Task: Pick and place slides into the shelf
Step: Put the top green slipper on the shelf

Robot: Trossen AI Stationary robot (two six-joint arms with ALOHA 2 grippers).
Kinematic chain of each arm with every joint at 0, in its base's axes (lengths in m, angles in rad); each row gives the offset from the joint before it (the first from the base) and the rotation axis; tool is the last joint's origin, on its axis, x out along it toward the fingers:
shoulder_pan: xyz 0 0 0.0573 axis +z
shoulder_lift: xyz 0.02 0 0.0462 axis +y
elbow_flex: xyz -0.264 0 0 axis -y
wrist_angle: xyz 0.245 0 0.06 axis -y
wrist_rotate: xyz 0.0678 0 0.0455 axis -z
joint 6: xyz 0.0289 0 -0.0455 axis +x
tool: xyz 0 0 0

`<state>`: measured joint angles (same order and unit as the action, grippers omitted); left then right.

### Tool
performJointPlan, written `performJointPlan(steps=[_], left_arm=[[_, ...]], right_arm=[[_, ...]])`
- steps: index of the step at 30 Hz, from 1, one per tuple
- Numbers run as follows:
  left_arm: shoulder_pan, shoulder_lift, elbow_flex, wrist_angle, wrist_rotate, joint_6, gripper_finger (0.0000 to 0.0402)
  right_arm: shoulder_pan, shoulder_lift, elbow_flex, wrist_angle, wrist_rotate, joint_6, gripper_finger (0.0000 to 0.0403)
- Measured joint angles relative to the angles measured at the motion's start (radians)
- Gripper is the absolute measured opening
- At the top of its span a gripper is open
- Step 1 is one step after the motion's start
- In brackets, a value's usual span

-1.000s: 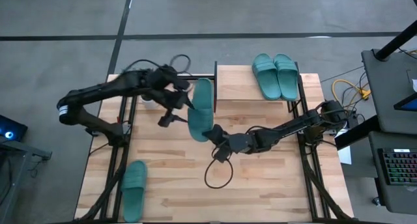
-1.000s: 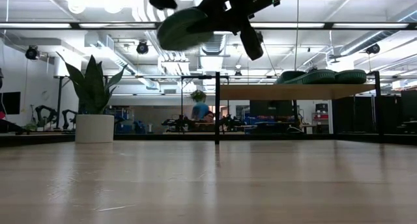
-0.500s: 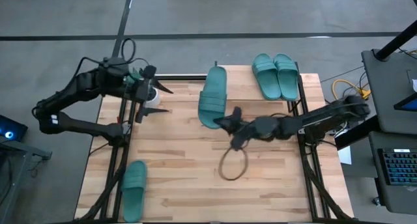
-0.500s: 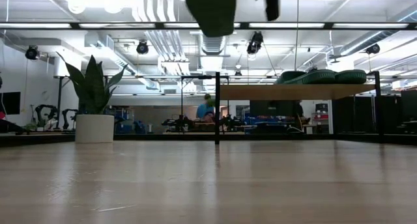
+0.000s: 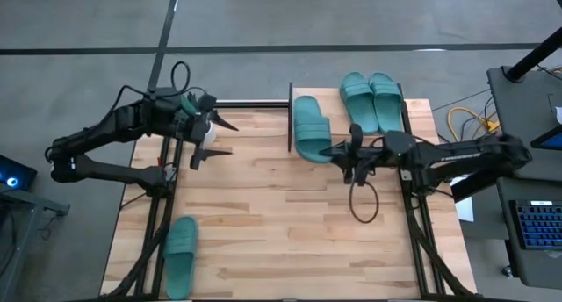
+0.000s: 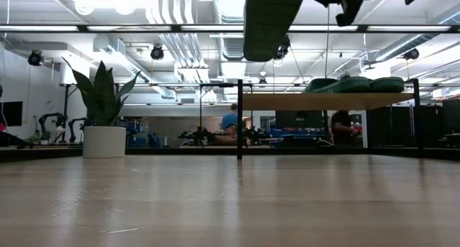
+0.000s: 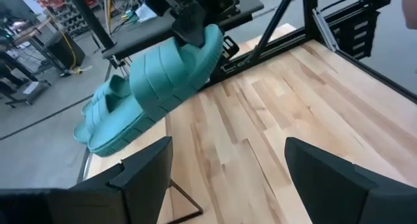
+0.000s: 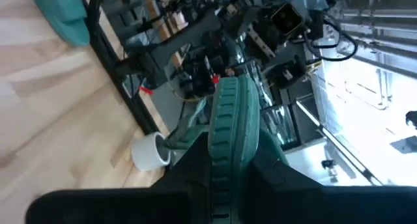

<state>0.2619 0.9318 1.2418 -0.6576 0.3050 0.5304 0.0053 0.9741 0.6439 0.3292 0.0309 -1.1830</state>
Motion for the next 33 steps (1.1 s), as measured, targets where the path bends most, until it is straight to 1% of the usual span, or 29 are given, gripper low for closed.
performJointPlan(steps=[2,4,10,16,21,23,28,31,33], left_arm=[[0.0,0.002,-0.012,0.002,-0.002,0.0,0.0279],[0.0,0.007,-0.012,0.01,-0.002,0.0,0.0279],[0.0,0.012,-0.012,0.022,-0.003,0.0,0.0279],[0.0,0.012,-0.012,0.022,-0.003,0.0,0.0279],[0.0,0.013,-0.012,0.021,-0.003,0.0,0.0279],[0.0,0.013,-0.012,0.021,-0.003,0.0,0.0279],[0.0,0.013,-0.012,0.021,-0.003,0.001,0.0279],[0.0,0.014,-0.012,0.021,-0.004,0.001,0.0279],[0.0,0.014,-0.013,0.021,-0.004,0.001,0.0279]], right_arm=[[-0.039,-0.014,-0.02,-0.001,-0.06,0.026,0.0037],[-0.074,-0.011,-0.032,0.001,-0.091,0.041,0.0037],[-0.142,0.046,-0.05,0.004,-0.095,0.05,0.0037],[-0.192,0.126,-0.053,0.056,-0.142,0.034,0.0037],[-0.24,0.168,-0.05,0.072,-0.149,0.033,0.0037],[-0.263,0.173,-0.05,0.072,-0.179,0.038,0.0037],[-0.322,0.174,-0.05,0.072,-0.311,0.075,0.0037],[-0.349,0.174,-0.05,0.073,-0.35,0.093,0.0037],[-0.359,0.174,-0.051,0.071,-0.355,0.111,0.0037]])
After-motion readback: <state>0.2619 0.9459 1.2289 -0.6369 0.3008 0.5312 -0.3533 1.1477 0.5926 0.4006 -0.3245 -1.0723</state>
